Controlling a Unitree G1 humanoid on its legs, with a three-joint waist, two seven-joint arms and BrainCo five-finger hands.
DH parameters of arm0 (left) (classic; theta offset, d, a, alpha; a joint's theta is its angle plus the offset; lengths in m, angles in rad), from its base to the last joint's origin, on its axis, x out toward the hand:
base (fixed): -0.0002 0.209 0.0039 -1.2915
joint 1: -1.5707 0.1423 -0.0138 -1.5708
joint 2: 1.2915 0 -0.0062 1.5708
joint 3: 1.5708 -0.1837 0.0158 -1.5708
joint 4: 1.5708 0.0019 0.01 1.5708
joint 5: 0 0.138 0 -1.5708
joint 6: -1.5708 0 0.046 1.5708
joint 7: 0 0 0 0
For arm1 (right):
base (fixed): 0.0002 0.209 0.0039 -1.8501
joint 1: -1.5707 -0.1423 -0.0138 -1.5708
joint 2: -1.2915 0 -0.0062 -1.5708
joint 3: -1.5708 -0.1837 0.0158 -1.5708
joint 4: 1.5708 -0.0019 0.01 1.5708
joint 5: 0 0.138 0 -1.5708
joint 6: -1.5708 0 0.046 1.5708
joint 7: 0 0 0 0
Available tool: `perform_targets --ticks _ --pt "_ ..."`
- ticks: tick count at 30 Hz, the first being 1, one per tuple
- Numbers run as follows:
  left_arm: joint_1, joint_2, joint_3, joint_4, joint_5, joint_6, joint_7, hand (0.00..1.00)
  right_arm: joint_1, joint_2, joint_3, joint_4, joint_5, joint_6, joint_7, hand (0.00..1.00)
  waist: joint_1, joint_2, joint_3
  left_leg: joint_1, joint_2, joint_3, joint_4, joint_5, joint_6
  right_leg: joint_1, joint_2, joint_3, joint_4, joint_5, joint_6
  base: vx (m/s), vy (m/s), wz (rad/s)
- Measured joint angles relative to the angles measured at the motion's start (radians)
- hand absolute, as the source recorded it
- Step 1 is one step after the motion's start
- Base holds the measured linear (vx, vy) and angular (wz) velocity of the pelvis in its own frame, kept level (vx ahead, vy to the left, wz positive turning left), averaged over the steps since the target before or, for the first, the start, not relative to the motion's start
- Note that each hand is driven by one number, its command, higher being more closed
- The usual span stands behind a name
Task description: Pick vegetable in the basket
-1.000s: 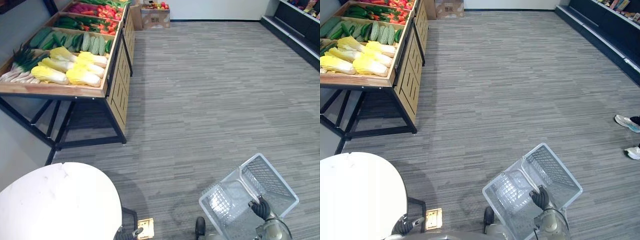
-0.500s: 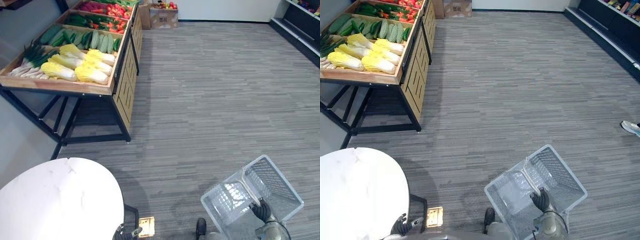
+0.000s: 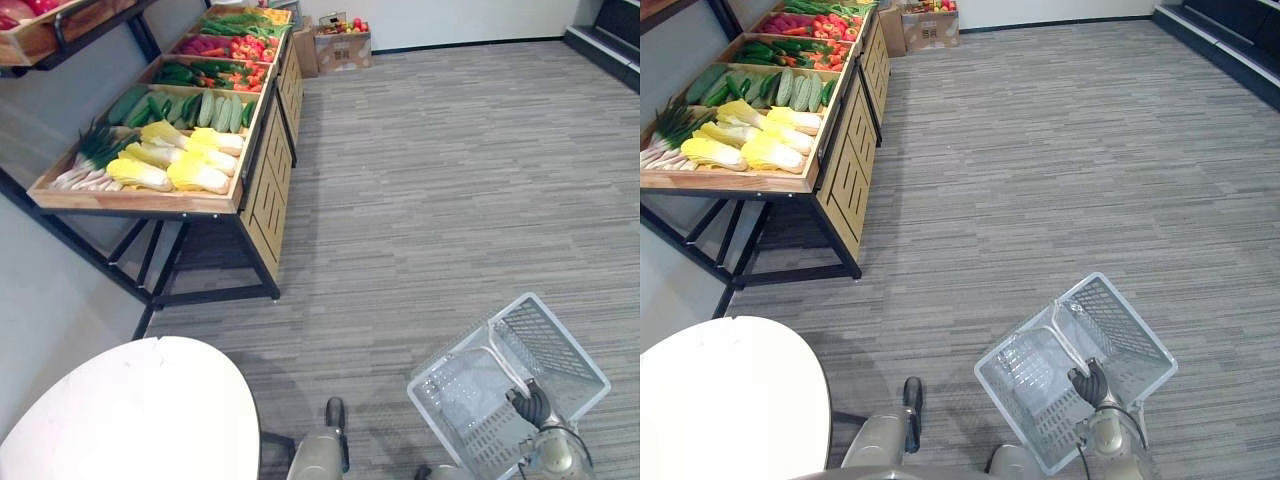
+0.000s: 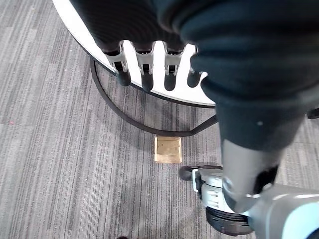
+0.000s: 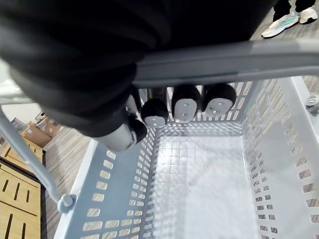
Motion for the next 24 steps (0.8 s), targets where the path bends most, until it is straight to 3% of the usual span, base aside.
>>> perform_targets --ticks 2,3,4,5,6,7,9,10,12,14,17,19,21,22,23,24 --pt "-0.003 0.002 0.000 0.003 0.000 0.005 -0.001 0.00 0.002 0.000 0.024 0.003 0.000 -0.001 0.002 1.00 -0.003 -0.027 -0.015 -0.002 -0.027 0.019 0.041 0.021 0.023 0.008 -0.032 0.022 0.000 -0.020 0.026 0.36 0.264 -0.33" --pt "-0.011 0.011 0.000 0.002 0.000 0.005 -0.003 0.00 0.015 0.010 0.029 0.003 0.000 -0.001 0.003 1.00 -0.003 -0.052 -0.031 -0.003 -0.062 0.039 0.090 0.021 0.032 0.022 -0.070 0.034 -0.002 -0.046 0.042 0.39 0.291 -0.32" --pt "-0.019 0.024 0.000 -0.002 0.000 0.003 -0.004 0.00 0.031 0.023 0.029 0.002 -0.001 0.000 0.003 1.00 -0.004 -0.063 -0.056 0.002 -0.081 0.060 0.101 0.005 0.059 0.034 -0.097 0.033 0.022 -0.061 0.042 0.34 0.212 -0.25" --pt "-0.030 0.035 0.000 -0.005 0.001 -0.002 -0.003 0.00 0.036 0.032 0.033 0.001 -0.002 0.000 0.001 1.00 -0.010 -0.085 -0.065 0.006 -0.104 0.068 0.103 -0.014 0.085 0.000 -0.121 0.045 0.149 -0.061 0.056 0.45 0.191 0.08" --pt "-0.070 0.066 -0.003 -0.007 0.003 -0.005 -0.001 0.00 0.035 0.049 0.039 -0.004 -0.004 0.001 -0.003 1.00 -0.033 -0.128 -0.068 0.022 -0.144 0.073 0.116 -0.043 0.111 -0.099 -0.162 0.055 0.448 0.000 0.078 0.55 0.200 0.19" --pt "-0.094 0.101 -0.005 -0.025 0.011 -0.005 0.001 0.00 0.028 0.063 0.046 -0.009 -0.004 0.006 -0.010 1.00 -0.049 -0.161 -0.063 0.060 -0.175 0.078 0.106 -0.066 0.127 -0.163 -0.220 0.039 0.586 0.130 0.054 0.56 0.203 0.22" --pt "-0.118 0.131 -0.017 -0.065 0.019 -0.006 0.015 0.00 0.029 0.069 0.068 -0.014 -0.004 0.008 -0.018 1.00 -0.063 -0.156 -0.057 0.161 -0.184 0.075 0.042 -0.087 0.148 -0.222 -0.240 0.054 0.726 0.315 0.025 0.53 0.167 -0.07" --pt "-0.141 0.148 -0.019 -0.109 0.008 -0.008 0.034 0.00 0.031 0.074 0.084 -0.034 -0.004 0.008 -0.032 1.00 -0.064 -0.152 -0.055 0.216 -0.172 0.075 0.020 -0.105 0.167 -0.287 -0.230 0.030 0.805 0.250 -0.009 0.46 0.133 -0.15" --pt "-0.179 0.148 -0.021 -0.130 -0.038 -0.016 0.046 0.00 0.032 0.079 0.105 -0.051 -0.004 0.008 -0.048 1.00 -0.078 -0.151 -0.054 0.267 -0.169 0.077 0.002 -0.112 0.169 -0.338 -0.230 -0.031 0.807 0.201 -0.006 0.38 0.074 0.00" --pt "-0.219 0.142 -0.024 -0.162 -0.068 -0.030 0.051 0.00 0.038 0.086 0.114 -0.064 -0.010 0.007 -0.059 1.00 -0.096 -0.142 -0.046 0.329 -0.166 0.069 -0.022 -0.114 0.171 -0.372 -0.223 -0.095 0.717 0.164 0.006 0.47 0.034 0.19" --pt "-0.255 0.110 -0.023 -0.244 -0.089 -0.052 0.052 0.00 0.039 0.106 0.110 -0.064 -0.010 -0.002 -0.077 1.00 -0.115 -0.114 -0.019 0.391 -0.133 0.037 -0.017 -0.127 0.167 -0.369 -0.162 -0.130 0.369 0.169 0.017 0.44 -0.036 0.36" --pt "-0.270 0.117 -0.021 -0.258 -0.097 -0.064 0.041 0.00 0.043 0.117 0.101 -0.064 -0.010 -0.003 -0.074 1.00 -0.113 -0.115 -0.008 0.411 -0.114 0.003 0.025 -0.179 0.122 -0.346 -0.116 -0.036 0.033 0.209 0.066 0.44 -0.135 0.43" --pt "-0.267 0.117 -0.022 -0.258 -0.096 -0.064 0.025 0.00 0.052 0.121 0.098 -0.064 -0.010 0.001 -0.070 1.00 -0.112 -0.124 0.001 0.427 -0.106 -0.040 0.074 -0.251 0.083 -0.297 -0.110 0.034 -0.148 0.223 0.080 0.39 -0.232 0.55" --pt "-0.263 0.118 -0.020 -0.257 -0.095 -0.064 0.017 0.00 0.058 0.126 0.095 -0.064 -0.010 0.002 -0.070 1.00 -0.111 -0.131 0.003 0.436 -0.105 -0.057 0.091 -0.283 0.072 -0.278 -0.110 0.051 -0.184 0.223 0.080 0.46 -0.364 0.69" --pt "-0.257 0.124 -0.010 -0.247 -0.088 -0.062 0.012 0.00 0.065 0.133 0.089 -0.063 -0.010 0.010 -0.069 1.00 -0.108 -0.141 0.005 0.450 -0.090 -0.091 0.122 -0.352 0.049 -0.253 -0.105 0.070 -0.199 0.298 0.094 0.45 -0.412 0.65" --pt "-0.258 0.106 -0.009 -0.216 -0.085 -0.060 0.011 0.00 0.057 0.134 0.065 -0.063 -0.010 0.024 -0.069 1.00 -0.105 -0.103 0.015 0.455 -0.045 -0.116 0.144 -0.392 0.022 -0.262 -0.074 0.052 -0.135 0.343 0.090 0.51 -0.462 0.57"
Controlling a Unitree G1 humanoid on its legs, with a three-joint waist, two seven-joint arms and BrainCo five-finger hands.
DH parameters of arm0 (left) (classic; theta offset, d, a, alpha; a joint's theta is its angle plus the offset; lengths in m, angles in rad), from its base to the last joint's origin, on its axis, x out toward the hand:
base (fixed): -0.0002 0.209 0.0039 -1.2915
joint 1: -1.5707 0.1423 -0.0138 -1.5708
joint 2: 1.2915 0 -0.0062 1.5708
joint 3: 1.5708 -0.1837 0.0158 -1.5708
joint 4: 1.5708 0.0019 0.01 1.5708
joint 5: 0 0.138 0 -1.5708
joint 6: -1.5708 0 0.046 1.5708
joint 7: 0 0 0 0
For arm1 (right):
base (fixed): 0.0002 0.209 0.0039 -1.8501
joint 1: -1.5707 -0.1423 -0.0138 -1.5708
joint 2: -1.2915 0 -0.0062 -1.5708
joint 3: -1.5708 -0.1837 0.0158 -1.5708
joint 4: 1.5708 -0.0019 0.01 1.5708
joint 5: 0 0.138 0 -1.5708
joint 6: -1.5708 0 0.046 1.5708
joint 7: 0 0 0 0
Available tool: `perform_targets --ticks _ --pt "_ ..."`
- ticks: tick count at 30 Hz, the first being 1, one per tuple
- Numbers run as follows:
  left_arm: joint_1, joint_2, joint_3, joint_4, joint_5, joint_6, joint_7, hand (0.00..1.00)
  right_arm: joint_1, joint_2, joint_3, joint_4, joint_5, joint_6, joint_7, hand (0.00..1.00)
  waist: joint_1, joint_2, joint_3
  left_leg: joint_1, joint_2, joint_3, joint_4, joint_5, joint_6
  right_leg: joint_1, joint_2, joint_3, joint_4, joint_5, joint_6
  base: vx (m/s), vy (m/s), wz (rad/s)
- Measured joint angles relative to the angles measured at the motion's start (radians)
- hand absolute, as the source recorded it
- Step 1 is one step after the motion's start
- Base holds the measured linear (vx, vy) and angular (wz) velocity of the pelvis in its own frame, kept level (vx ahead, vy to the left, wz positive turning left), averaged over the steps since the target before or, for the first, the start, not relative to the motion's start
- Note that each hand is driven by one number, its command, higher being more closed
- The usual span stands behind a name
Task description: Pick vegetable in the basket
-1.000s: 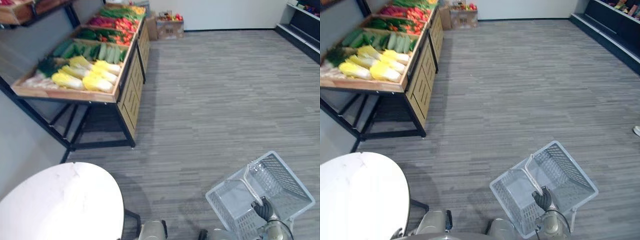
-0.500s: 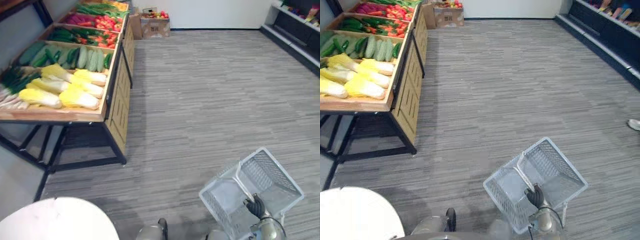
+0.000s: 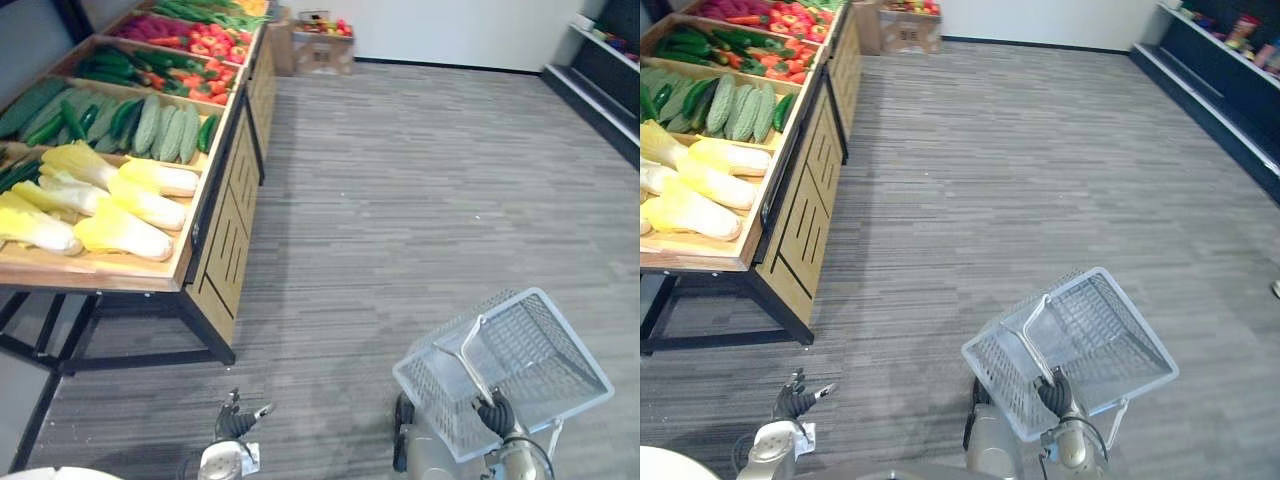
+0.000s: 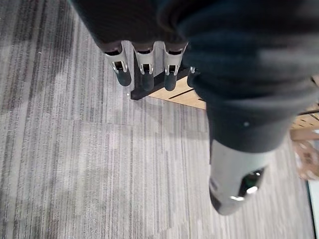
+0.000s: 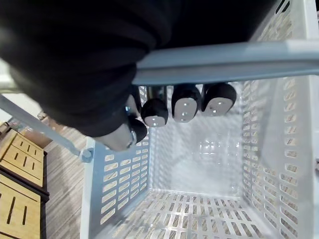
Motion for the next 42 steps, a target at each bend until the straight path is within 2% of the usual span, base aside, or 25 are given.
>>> perform_targets --ticks 2,3,5,6,8,9,11,14,17,18,19,21,24,26,27,29,30,31,32,33,35,36,38,40,42 --pt "0.009 -0.028 0.005 0.069 0.021 0.010 0.008 0.00 -0.018 -0.002 -0.018 0.001 0.003 0.009 0.000 1.00 0.018 0.027 -0.009 -0.006 0.033 0.002 0.041 0.006 -0.006 -0.056 0.025 -0.007 0.125 -0.026 -0.024 0.42 -0.334 0.15" --pt "0.027 -0.042 0.009 0.121 0.040 0.026 0.019 0.00 -0.031 -0.003 -0.026 0.004 0.002 0.012 0.001 1.00 0.026 0.037 -0.009 -0.042 0.054 0.004 0.138 0.025 -0.015 -0.074 0.036 -0.020 0.206 -0.085 -0.052 0.42 -0.341 -0.06" --pt "0.069 -0.061 0.042 0.185 0.039 0.052 0.037 0.00 -0.032 -0.007 -0.025 0.009 0.003 0.014 0.009 1.00 0.025 0.048 -0.006 -0.143 0.090 0.016 0.402 0.134 -0.004 -0.044 0.054 -0.041 0.273 -0.173 -0.067 0.39 -0.342 0.05" --pt "0.092 -0.073 0.072 0.209 0.039 0.057 0.050 0.00 -0.020 -0.021 -0.024 0.021 0.011 0.014 0.021 1.00 0.028 0.072 -0.001 -0.223 0.146 0.026 0.599 0.319 -0.002 0.023 0.078 -0.056 0.259 -0.210 -0.073 0.39 -0.233 0.08" --pt "0.123 -0.075 0.083 0.240 0.044 0.055 0.054 0.00 -0.003 -0.032 -0.025 0.044 0.011 0.014 0.039 1.00 0.044 0.075 0.008 -0.283 0.194 0.034 0.734 0.529 -0.009 0.130 0.100 -0.066 0.197 -0.227 -0.088 0.43 -0.153 0.12" --pt "0.137 -0.082 0.085 0.250 0.046 0.055 0.054 0.00 0.006 -0.040 -0.035 0.047 0.012 0.014 0.043 1.00 0.046 0.077 0.007 -0.357 0.199 0.050 0.845 0.471 0.021 0.188 0.090 -0.074 0.164 -0.237 -0.099 0.43 -0.113 0.25" --pt "0.153 -0.099 0.090 0.251 0.046 0.046 0.051 0.00 0.005 -0.050 -0.055 0.051 0.016 0.014 0.044 1.00 0.047 0.070 0.007 -0.440 0.167 0.109 0.885 0.382 0.032 0.260 0.062 -0.094 0.100 -0.236 -0.098 0.39 -0.092 0.26" --pt "0.180 -0.120 0.096 0.218 0.046 0.015 0.044 0.00 0.000 -0.059 -0.077 0.071 0.017 0.014 0.047 1.00 0.057 0.069 0.009 -0.491 0.103 0.224 0.680 0.308 0.014 0.362 0.028 -0.128 0.018 -0.216 -0.067 0.40 -0.003 0.25" --pt "0.175 -0.121 0.096 0.184 0.046 0.020 0.039 0.00 -0.010 -0.052 -0.078 0.073 0.012 0.012 0.066 1.00 0.058 0.070 0.008 -0.438 0.053 0.353 0.204 0.334 0.012 0.418 0.016 -0.177 -0.015 -0.214 -0.061 0.40 0.108 0.28" --pt "0.174 -0.123 0.096 0.168 0.046 0.020 0.036 0.00 -0.013 -0.054 -0.076 0.071 0.009 0.006 0.066 1.00 0.058 0.086 0.001 -0.394 0.046 0.388 -0.043 0.455 0.000 0.430 0.031 -0.200 -0.028 -0.219 -0.048 0.30 0.135 0.28" --pt "0.163 -0.120 0.103 0.164 0.046 0.022 0.035 0.00 -0.019 -0.048 -0.067 0.075 0.008 -0.003 0.067 1.00 0.058 0.102 -0.006 -0.365 0.029 0.395 -0.167 0.505 0.116 0.455 0.041 -0.211 -0.046 -0.240 -0.011 0.29 0.148 0.39" --pt "0.136 -0.102 0.114 0.151 0.044 0.032 0.035 0.00 -0.022 -0.024 -0.036 0.067 0.007 -0.019 0.067 1.00 0.060 0.044 -0.003 -0.348 -0.037 0.388 -0.227 0.516 0.105 0.476 0.010 -0.248 -0.085 -0.243 -0.005 0.22 0.144 0.49" --pt "0.114 -0.091 0.120 0.137 0.044 0.038 0.042 0.00 -0.036 -0.025 -0.012 0.066 -0.001 -0.047 0.066 1.00 0.079 0.015 0.005 -0.368 -0.073 0.411 -0.181 0.438 0.116 0.519 -0.024 -0.271 -0.127 -0.225 0.023 0.19 0.110 0.33" --pt "0.114 -0.091 0.118 0.146 0.044 0.038 0.044 0.00 -0.042 -0.030 0.003 0.069 -0.003 -0.059 0.066 1.00 0.080 0.009 -0.001 -0.353 -0.061 0.506 -0.139 0.376 0.124 0.544 -0.050 -0.309 -0.115 -0.225 0.023 0.22 0.105 0.60" --pt "0.108 -0.103 0.116 0.167 0.045 0.039 0.044 0.00 -0.050 -0.037 0.005 0.078 -0.003 -0.062 0.064 1.00 0.090 0.028 -0.014 -0.347 -0.090 0.485 -0.137 0.359 0.149 0.516 -0.082 -0.302 -0.011 -0.225 0.023 0.30 0.176 0.84" --pt "0.110 -0.105 0.113 0.168 0.045 0.041 0.044 0.00 -0.055 -0.035 0.009 0.078 -0.010 -0.061 0.062 1.00 0.090 0.031 -0.019 -0.320 -0.114 0.459 -0.172 0.355 0.154 0.465 -0.125 -0.289 0.146 -0.225 0.024 0.25 0.198 0.59" --pt "0.117 -0.094 0.106 0.164 0.045 0.043 0.045 0.00 -0.061 -0.026 0.032 0.078 -0.011 -0.055 0.061 1.00 0.097 0.013 -0.028 -0.276 -0.153 0.434 -0.214 0.351 0.162 0.342 -0.206 -0.225 0.457 -0.170 0.082 0.23 0.154 0.57" --pt "0.127 -0.078 0.103 0.162 0.045 0.045 0.046 0.00 -0.069 -0.007 0.044 0.079 -0.010 -0.050 0.061 1.00 0.095 -0.017 -0.031 -0.243 -0.176 0.410 -0.232 0.345 0.171 0.265 -0.239 -0.169 0.621 -0.063 0.066 0.22 0.114 0.63" --pt "0.132 -0.066 0.101 0.157 0.045 0.047 0.046 0.00 -0.070 0.006 0.044 0.079 -0.008 -0.049 0.061 1.00 0.095 -0.029 -0.030 -0.221 -0.184 0.393 -0.244 0.343 0.173 0.239 -0.243 -0.138 0.682 -0.008 0.063 0.28 0.082 0.54" --pt "0.137 -0.059 0.090 0.153 0.045 0.054 0.048 0.00 -0.068 0.022 0.043 0.085 0.004 -0.048 0.059 1.00 0.092 -0.034 -0.028 -0.191 -0.193 0.360 -0.260 0.341 0.177 0.199 -0.239 -0.116 0.785 -0.019 0.056 0.33 0.061 0.63" --pt "0.142 -0.056 0.076 0.141 0.032 0.063 0.063 0.00 -0.073 0.044 0.037 0.133 0.013 -0.047 0.029 1.00 0.080 -0.032 -0.034 -0.126 -0.191 0.266 -0.268 0.328 0.200 0.094 -0.198 -0.121 0.938 -0.111 -0.059 0.35 0.036 0.89" --pt "0.142 -0.057 0.077 0.134 0.028 0.062 0.068 0.00 -0.075 0.047 0.036 0.146 0.017 -0.048 0.019 1.00 0.071 -0.029 -0.036 -0.113 -0.190 0.239 -0.268 0.324 0.205 0.075 -0.190 -0.137 0.932 -0.139 -0.066 0.31 -0.013 1.24" --pt "0.127 -0.058 0.080 0.122 0.027 0.050 0.073 0.00 -0.080 0.058 0.013 0.185 0.046 -0.053 -0.009 1.00 0.049 -0.019 -0.030 -0.087 -0.181 0.148 -0.215 0.299 0.206 0.048 -0.176 -0.182 0.767 -0.206 -0.053 0.33 -0.049 1.42" --pt "0.119 -0.064 0.087 0.117 0.026 0.034 0.073 0.00 -0.092 0.060 -0.015 0.241 0.058 -0.054 -0.020 1.00 0.057 0.005 -0.030 -0.090 -0.149 0.082 -0.138 0.237 0.192 0.048 -0.117 -0.154 0.510 -0.201 -0.045 0.33 -0.082 1.08" --pt "0.101 -0.065 0.089 0.117 -0.014 0.022 0.071 0.00 -0.122 0.063 -0.079 0.310 0.078 -0.064 -0.025 1.00 0.078 0.020 -0.031 -0.096 -0.115 -0.014 -0.063 0.170 0.172 0.047 -0.037 -0.012 0.160 -0.161 0.010 0.39 -0.163 1.20"
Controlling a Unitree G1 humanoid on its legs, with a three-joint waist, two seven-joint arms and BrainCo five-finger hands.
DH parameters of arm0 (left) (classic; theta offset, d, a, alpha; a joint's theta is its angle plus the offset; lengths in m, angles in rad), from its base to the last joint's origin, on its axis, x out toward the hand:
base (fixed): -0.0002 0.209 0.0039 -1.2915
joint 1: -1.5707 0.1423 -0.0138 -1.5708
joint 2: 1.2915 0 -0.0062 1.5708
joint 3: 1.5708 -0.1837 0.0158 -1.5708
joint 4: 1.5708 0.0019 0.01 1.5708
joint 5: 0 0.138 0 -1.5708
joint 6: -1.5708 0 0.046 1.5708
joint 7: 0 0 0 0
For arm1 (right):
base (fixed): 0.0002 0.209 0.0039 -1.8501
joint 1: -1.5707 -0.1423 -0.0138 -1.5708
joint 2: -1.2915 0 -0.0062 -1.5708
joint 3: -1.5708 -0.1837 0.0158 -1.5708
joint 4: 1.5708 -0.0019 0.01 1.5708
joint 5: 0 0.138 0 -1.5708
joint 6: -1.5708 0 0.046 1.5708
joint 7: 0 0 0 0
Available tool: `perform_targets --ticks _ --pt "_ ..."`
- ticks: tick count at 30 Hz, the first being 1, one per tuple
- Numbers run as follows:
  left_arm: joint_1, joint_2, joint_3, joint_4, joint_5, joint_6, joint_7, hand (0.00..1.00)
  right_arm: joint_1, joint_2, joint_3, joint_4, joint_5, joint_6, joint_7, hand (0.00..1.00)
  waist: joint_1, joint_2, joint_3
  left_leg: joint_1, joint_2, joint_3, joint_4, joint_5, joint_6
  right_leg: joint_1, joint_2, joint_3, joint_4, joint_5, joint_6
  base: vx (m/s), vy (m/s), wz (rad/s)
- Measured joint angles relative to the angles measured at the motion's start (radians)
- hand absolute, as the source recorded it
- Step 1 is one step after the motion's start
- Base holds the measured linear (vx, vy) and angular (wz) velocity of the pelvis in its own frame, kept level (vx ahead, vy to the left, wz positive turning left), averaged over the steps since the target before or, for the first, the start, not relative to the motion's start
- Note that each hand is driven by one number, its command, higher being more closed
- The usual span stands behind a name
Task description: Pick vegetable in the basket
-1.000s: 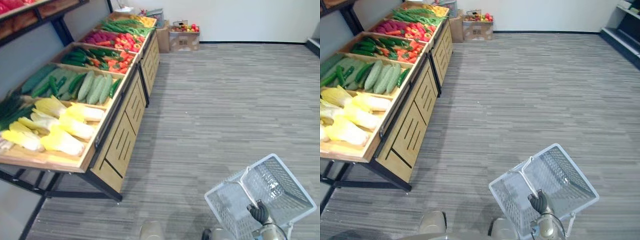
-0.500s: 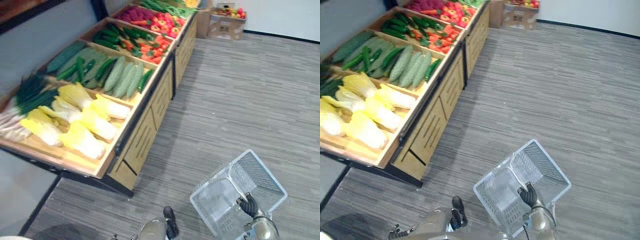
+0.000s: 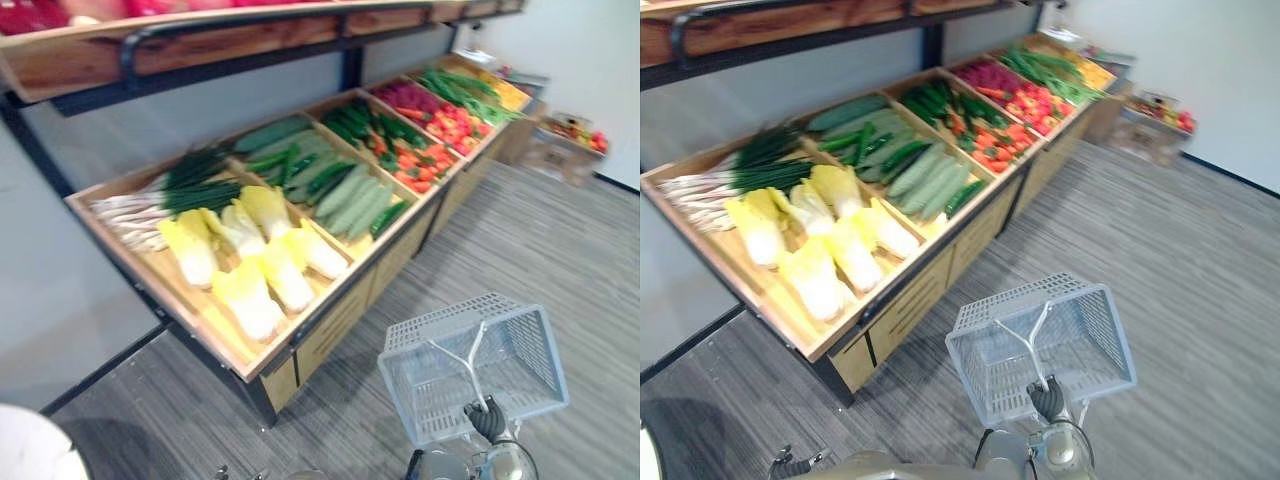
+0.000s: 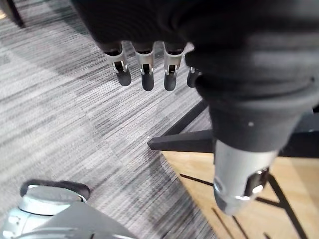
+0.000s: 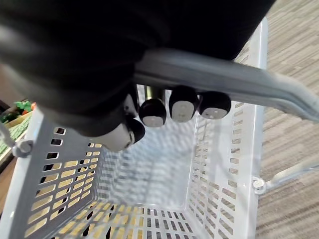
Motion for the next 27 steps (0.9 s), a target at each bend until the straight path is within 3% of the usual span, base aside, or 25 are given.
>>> perform_targets --ticks 3,5,6,7,8,9,11,13,15,17,19,22,25,27 --pt "-0.013 -0.006 0.050 -0.001 -0.013 -0.005 -0.001 0.00 -0.014 0.012 -0.087 0.018 0.026 0.013 0.002 1.00 0.012 -0.002 -0.001 -0.014 0.014 -0.122 0.092 -0.079 -0.039 0.002 0.025 0.101 -0.134 0.003 -0.002 0.36 -0.258 1.19" --pt "-0.012 -0.004 0.085 -0.001 -0.034 -0.006 -0.001 0.00 -0.011 0.030 -0.112 0.024 0.055 0.035 0.003 1.00 0.024 -0.024 -0.014 -0.008 0.023 -0.190 0.129 -0.122 -0.088 0.012 0.041 0.103 -0.131 0.009 -0.011 0.47 -0.472 1.30" --pt "-0.005 -0.003 0.112 -0.001 -0.035 -0.007 -0.001 0.00 -0.002 0.045 -0.123 0.024 0.082 0.052 0.003 1.00 0.027 -0.051 -0.031 -0.005 0.029 -0.214 0.144 -0.145 -0.125 0.032 0.050 0.098 -0.141 0.057 -0.043 0.53 -0.587 1.22" --pt "-0.006 -0.021 0.146 0.021 -0.036 -0.006 0.000 0.00 -0.005 0.040 -0.146 0.030 0.105 0.071 0.007 1.00 0.031 -0.032 -0.045 0.011 0.070 -0.235 0.150 -0.163 -0.149 0.040 0.077 0.058 -0.105 0.102 -0.003 0.44 -0.485 1.04" --pt "0.005 -0.043 0.157 0.019 -0.036 -0.007 0.000 0.00 -0.015 0.038 -0.169 0.031 0.120 0.083 0.009 1.00 0.034 -0.010 -0.053 0.013 0.098 -0.232 0.149 -0.157 -0.157 0.040 0.093 0.026 -0.089 0.096 -0.014 0.48 -0.541 0.81" --pt "0.023 -0.098 0.182 0.033 -0.046 -0.006 0.003 0.00 -0.037 0.023 -0.208 0.040 0.141 0.102 0.015 1.00 0.034 0.012 -0.063 0.006 0.129 -0.226 0.160 -0.105 -0.177 0.056 0.110 -0.016 -0.058 0.036 -0.052 0.37 -0.421 0.48" --pt "0.024 -0.108 0.200 0.055 -0.088 -0.002 0.004 0.00 -0.036 0.011 -0.218 0.050 0.162 0.122 0.021 1.00 0.034 0.014 -0.064 -0.014 0.139 -0.205 0.187 -0.046 -0.179 0.080 0.112 -0.040 -0.068 0.023 -0.072 0.28 -0.367 0.48" --pt "0.024 -0.101 0.194 0.079 -0.108 -0.005 0.008 0.00 -0.021 0.009 -0.285 0.088 0.188 0.140 0.017 1.00 0.024 -0.001 -0.057 -0.065 0.167 -0.081 0.265 0.050 -0.177 0.156 0.091 -0.109 -0.135 0.017 -0.084 0.23 -0.366 0.94" --pt "0.023 -0.098 0.174 0.094 -0.108 -0.007 0.012 0.00 0.007 0.002 -0.340 0.114 0.220 0.159 0.006 1.00 0.004 0.010 -0.063 -0.083 0.215 0.086 0.271 0.051 -0.180 0.227 0.076 -0.186 -0.181 0.014 -0.088 0.15 -0.216 1.19" --pt "0.025 -0.091 0.149 0.099 -0.107 -0.007 0.016 0.00 0.024 -0.003 -0.407 0.149 0.262 0.171 -0.012 1.00 -0.012 0.016 -0.066 -0.079 0.242 0.273 0.174 0.094 -0.176 0.272 0.060 -0.269 -0.225 0.013 -0.087 0.04 -0.088 1.03" --pt "0.023 -0.090 0.143 0.100 -0.106 -0.004 0.018 0.00 0.036 -0.002 -0.453 0.164 0.286 0.171 -0.021 1.00 -0.029 0.022 -0.070 -0.069 0.240 0.356 0.065 0.131 -0.180 0.285 0.057 -0.322 -0.242 0.013 -0.083 -0.01 0.024 0.89" --pt "0.014 -0.088 0.146 0.101 -0.106 0.000 0.027 0.00 0.067 -0.002 -0.499 0.167 0.284 0.171 -0.022 1.00 -0.037 0.040 -0.083 -0.018 0.203 0.369 -0.134 0.140 -0.194 0.283 0.058 -0.368 -0.277 0.032 -0.062 -0.05 0.122 0.62" --pt "0.006 -0.062 0.155 0.108 -0.109 -0.001 0.064 0.00 0.070 0.012 -0.509 0.202 0.275 0.173 -0.022 1.00 -0.034 0.020 -0.086 -0.006 0.170 0.374 -0.194 0.172 -0.188 0.300 0.058 -0.361 -0.342 0.080 -0.061 -0.08 0.098 0.05" --pt "0.002 -0.056 0.156 0.108 -0.114 -0.010 0.099 0.00 0.086 0.016 -0.509 0.202 0.276 0.172 -0.025 1.00 -0.037 0.020 -0.091 -0.001 0.157 0.380 -0.209 0.178 -0.181 0.301 0.058 -0.348 -0.360 0.095 -0.061 -0.06 0.049 -0.15"
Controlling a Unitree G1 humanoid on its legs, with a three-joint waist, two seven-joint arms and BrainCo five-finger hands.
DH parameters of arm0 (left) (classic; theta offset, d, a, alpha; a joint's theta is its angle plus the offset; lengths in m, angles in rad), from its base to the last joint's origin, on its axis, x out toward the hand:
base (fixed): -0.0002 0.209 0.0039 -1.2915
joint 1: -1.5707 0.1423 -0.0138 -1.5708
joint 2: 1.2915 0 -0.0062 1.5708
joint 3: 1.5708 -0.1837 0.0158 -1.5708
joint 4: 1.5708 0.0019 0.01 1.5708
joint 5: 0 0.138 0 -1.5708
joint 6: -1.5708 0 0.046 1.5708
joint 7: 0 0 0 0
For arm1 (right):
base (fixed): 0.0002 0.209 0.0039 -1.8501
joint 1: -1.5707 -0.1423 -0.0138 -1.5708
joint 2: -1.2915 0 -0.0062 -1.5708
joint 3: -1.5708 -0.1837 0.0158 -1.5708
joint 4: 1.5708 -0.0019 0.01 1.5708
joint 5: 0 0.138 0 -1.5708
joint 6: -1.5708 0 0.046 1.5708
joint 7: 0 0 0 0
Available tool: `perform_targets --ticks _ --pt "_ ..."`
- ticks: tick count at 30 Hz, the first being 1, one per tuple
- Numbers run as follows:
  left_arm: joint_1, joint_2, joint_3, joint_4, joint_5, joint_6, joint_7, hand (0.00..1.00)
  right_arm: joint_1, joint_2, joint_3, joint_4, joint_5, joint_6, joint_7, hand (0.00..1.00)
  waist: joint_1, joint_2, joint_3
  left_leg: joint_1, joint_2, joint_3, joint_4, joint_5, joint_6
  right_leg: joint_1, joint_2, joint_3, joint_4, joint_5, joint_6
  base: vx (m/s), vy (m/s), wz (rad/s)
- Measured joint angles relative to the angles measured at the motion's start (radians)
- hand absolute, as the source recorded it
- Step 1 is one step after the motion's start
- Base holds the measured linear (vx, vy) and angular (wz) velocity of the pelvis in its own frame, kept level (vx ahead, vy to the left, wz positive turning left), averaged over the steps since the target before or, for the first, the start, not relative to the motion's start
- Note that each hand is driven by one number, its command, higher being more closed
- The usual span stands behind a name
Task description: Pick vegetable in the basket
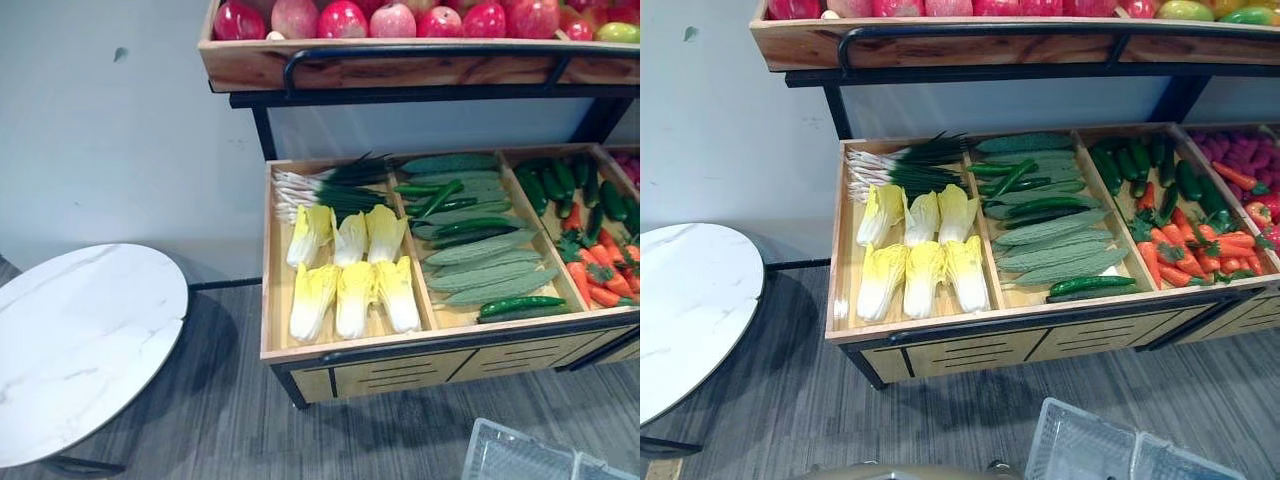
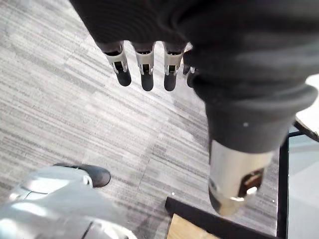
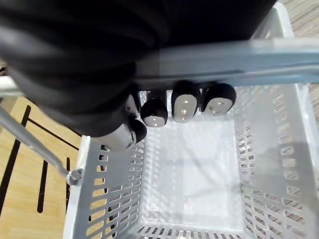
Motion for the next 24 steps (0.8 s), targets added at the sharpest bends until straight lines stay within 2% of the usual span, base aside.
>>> perform_targets --ticks 2,5,7,9,11,13,17,21,24 --pt "-0.015 0.001 0.020 -0.003 -0.003 -0.029 0.040 0.00 0.007 0.000 0.000 -0.002 0.000 0.000 0.000 1.00 -0.007 0.005 -0.004 0.013 -0.012 0.011 -0.025 0.012 0.004 -0.001 -0.003 0.012 -0.011 0.008 0.001 -0.06 0.046 -0.17" --pt "-0.023 0.000 0.035 -0.104 -0.001 -0.083 0.134 0.00 0.014 -0.001 0.006 -0.003 0.000 -0.001 -0.001 1.00 -0.023 0.006 -0.006 0.013 -0.025 0.018 -0.053 0.018 0.002 -0.011 -0.002 0.034 -0.033 0.022 -0.002 -0.06 0.034 -0.08" --pt "-0.040 -0.001 0.032 -0.235 0.018 -0.131 0.229 0.00 0.019 -0.001 0.024 -0.004 0.000 -0.001 -0.005 1.00 -0.024 0.011 -0.007 0.007 -0.031 0.019 -0.059 0.020 0.001 -0.023 -0.003 0.050 -0.036 0.024 0.000 -0.03 0.031 -0.08" --pt "-0.045 -0.001 0.013 -0.332 0.044 -0.160 0.282 0.00 0.021 0.000 0.044 -0.004 0.000 -0.001 -0.010 1.00 -0.024 0.013 -0.009 0.009 -0.035 0.017 -0.069 0.023 0.002 -0.031 -0.004 0.054 -0.035 0.023 0.001 -0.01 0.019 -0.06" --pt "-0.047 0.000 -0.052 -0.485 0.112 -0.188 0.344 0.00 0.021 0.001 0.067 -0.006 0.001 -0.003 -0.024 1.00 -0.024 0.014 -0.011 -0.002 -0.043 0.011 -0.081 0.028 0.007 -0.042 -0.006 0.055 -0.035 0.024 0.001 0.02 0.012 0.02" --pt "-0.057 -0.001 -0.110 -0.581 0.160 -0.210 0.360 0.00 0.026 0.001 0.076 -0.008 0.003 -0.006 -0.031 1.00 -0.025 0.016 -0.018 -0.009 -0.055 0.001 -0.088 0.042 0.020 -0.056 -0.008 0.053 -0.035 0.031 -0.003 0.09 0.041 0.09" --pt "-0.086 0.012 -0.171 -0.702 0.175 -0.254 0.360 0.00 0.025 0.004 0.078 -0.008 0.004 -0.011 -0.031 1.00 -0.025 0.013 -0.025 -0.005 -0.056 -0.011 -0.088 0.043 0.023 -0.052 -0.006 0.066 -0.034 0.039 0.005 0.09 0.015 0.02" --pt "-0.120 0.063 -0.224 -0.753 0.204 -0.262 0.342 0.00 0.024 0.003 0.079 -0.010 0.002 -0.029 -0.031 1.00 -0.026 0.005 -0.025 0.011 -0.054 -0.005 -0.089 0.041 0.022 -0.050 -0.002 0.101 -0.034 0.039 0.006 0.03 -0.005 -0.14" --pt "-0.161 0.075 -0.262 -0.760 0.203 -0.261 0.332 0.00 0.024 0.002 0.087 -0.011 -0.001 -0.044 -0.031 1.00 -0.040 0.005 -0.025 0.021 -0.052 0.003 -0.088 0.027 0.020 -0.051 0.001 0.122 -0.034 0.040 0.005 -0.03 -0.004 -0.21"
